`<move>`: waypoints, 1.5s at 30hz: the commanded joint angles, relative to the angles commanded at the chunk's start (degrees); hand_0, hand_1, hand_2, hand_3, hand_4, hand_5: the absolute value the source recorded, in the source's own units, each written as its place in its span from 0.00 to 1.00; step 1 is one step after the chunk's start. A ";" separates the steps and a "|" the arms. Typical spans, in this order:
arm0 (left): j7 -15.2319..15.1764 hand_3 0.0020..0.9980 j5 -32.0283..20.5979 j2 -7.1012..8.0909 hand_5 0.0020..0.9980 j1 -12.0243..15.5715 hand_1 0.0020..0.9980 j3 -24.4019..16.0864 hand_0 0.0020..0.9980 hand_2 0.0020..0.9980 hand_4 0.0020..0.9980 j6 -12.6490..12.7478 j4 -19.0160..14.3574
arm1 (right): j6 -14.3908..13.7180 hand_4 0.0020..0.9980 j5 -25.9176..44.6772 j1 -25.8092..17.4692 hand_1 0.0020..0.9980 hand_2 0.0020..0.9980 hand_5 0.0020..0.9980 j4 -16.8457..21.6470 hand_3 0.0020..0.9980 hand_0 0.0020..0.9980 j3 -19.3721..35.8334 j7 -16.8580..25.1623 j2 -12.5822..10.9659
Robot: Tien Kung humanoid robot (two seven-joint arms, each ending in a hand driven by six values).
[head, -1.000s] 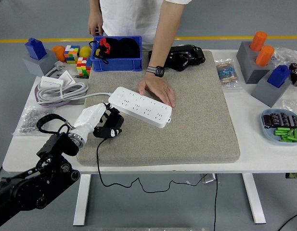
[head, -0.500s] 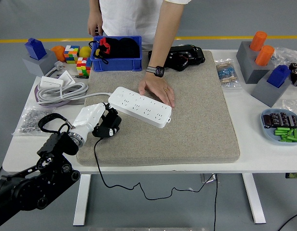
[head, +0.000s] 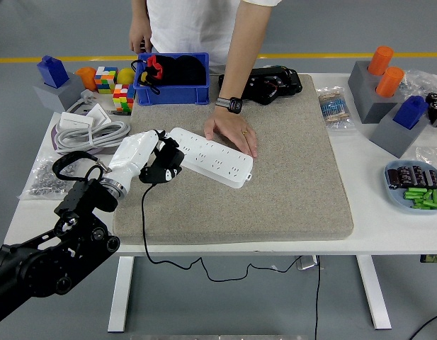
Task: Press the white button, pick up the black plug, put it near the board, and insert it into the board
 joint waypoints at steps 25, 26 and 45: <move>-0.24 0.36 -2.74 -6.03 0.00 -10.08 0.18 7.09 0.13 0.29 0.21 0.63 13.59 | 0.02 0.62 0.49 0.20 0.56 0.60 0.30 -0.08 0.54 0.62 -0.96 -0.10 -0.09; -0.20 0.36 -2.68 -6.30 0.00 -10.17 0.18 7.00 0.13 0.29 0.21 0.75 14.05 | 0.02 0.62 0.50 0.21 0.56 0.60 0.30 -0.08 0.54 0.62 -0.99 -0.10 -0.09; 3.60 0.36 -0.33 -8.51 0.00 -11.84 0.19 7.99 0.13 0.29 0.21 0.73 19.46 | 0.02 0.62 0.63 0.19 0.56 0.60 0.30 -0.13 0.54 0.62 -1.23 -0.11 -0.22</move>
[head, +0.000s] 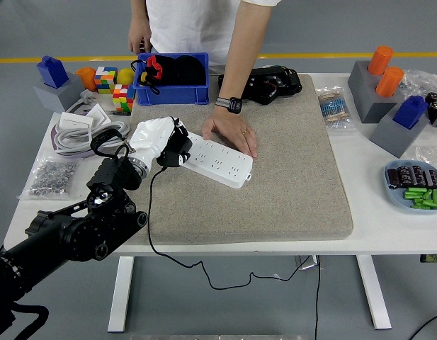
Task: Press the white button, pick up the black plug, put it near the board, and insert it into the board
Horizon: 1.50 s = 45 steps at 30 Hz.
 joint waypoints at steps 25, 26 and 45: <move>0.17 0.63 -3.08 -0.19 0.00 0.02 0.51 1.30 0.36 0.51 0.70 -1.40 -0.50 | -0.01 0.62 0.01 -0.04 0.56 0.59 0.30 -0.01 0.54 0.62 -0.04 0.01 0.03; -0.05 0.63 -3.41 -0.20 0.00 0.00 0.51 1.31 0.36 0.51 0.70 -1.51 -0.48 | -0.01 0.62 0.03 -0.03 0.56 0.59 0.30 -0.02 0.54 0.62 -0.04 0.01 0.03; -1.74 1.00 -6.07 -0.05 0.56 0.44 0.98 1.03 0.93 0.98 1.00 -1.44 -0.91 | 0.01 0.62 -0.18 -0.13 0.56 0.59 0.29 0.04 0.54 0.62 0.07 0.03 0.00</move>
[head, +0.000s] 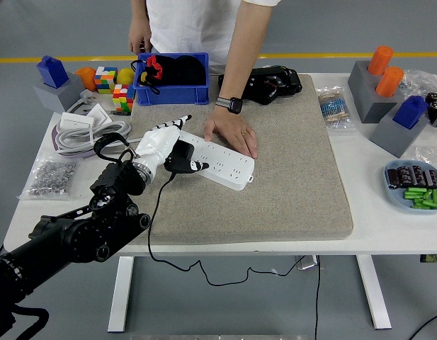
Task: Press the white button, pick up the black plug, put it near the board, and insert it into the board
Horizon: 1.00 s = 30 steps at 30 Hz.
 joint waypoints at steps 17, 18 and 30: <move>-7.76 0.92 6.36 10.83 0.60 9.29 0.98 -3.59 0.97 0.93 0.98 6.03 -18.71 | -0.02 0.62 -0.57 -0.22 0.56 0.59 0.29 -0.01 0.54 0.62 1.32 0.01 0.04; -8.11 0.92 6.41 11.69 0.60 10.02 0.98 -3.26 0.97 0.93 0.98 6.07 -19.38 | -0.03 0.62 -0.64 -0.19 0.56 0.59 0.29 0.04 0.54 0.62 1.45 0.03 0.04; -11.24 0.92 7.96 14.01 0.57 13.50 0.98 -2.45 0.98 0.92 0.87 4.81 -18.61 | -0.03 0.62 -0.63 -0.11 0.56 0.59 0.29 0.07 0.54 0.62 1.49 0.05 0.02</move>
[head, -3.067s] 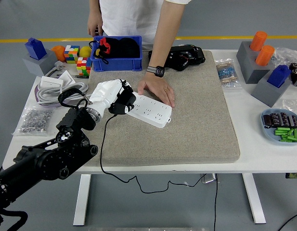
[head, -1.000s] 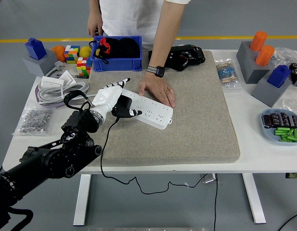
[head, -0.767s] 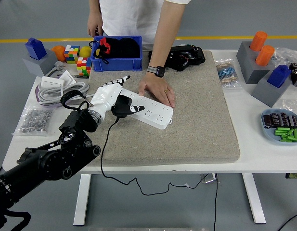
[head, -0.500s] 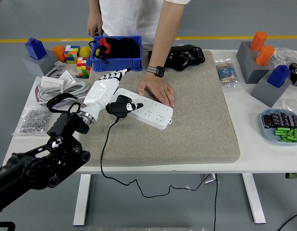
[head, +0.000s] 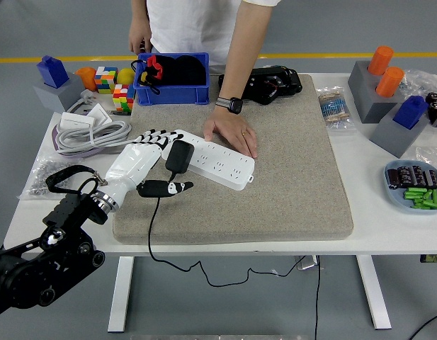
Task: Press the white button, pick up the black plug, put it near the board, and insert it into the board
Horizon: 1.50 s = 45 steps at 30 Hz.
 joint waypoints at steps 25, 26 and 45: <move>2.45 0.90 0.12 -4.15 0.54 -5.42 0.97 4.88 0.98 0.89 0.78 -2.97 7.31 | -0.01 0.62 0.30 0.07 0.56 0.59 0.30 -0.03 0.54 0.62 -0.44 -0.01 -0.02; 2.39 0.90 -0.06 -4.47 0.54 -5.97 0.97 5.20 0.98 0.89 0.78 -2.99 7.88 | -0.01 0.62 0.33 0.12 0.56 0.59 0.30 -0.03 0.54 0.62 -0.49 -0.01 -0.05; 3.31 0.87 -3.49 -5.65 0.54 -8.73 0.94 9.24 0.96 0.87 0.78 -4.59 12.47 | 0.00 0.62 0.51 0.16 0.56 0.59 0.30 -0.09 0.54 0.62 -0.61 -0.05 -0.04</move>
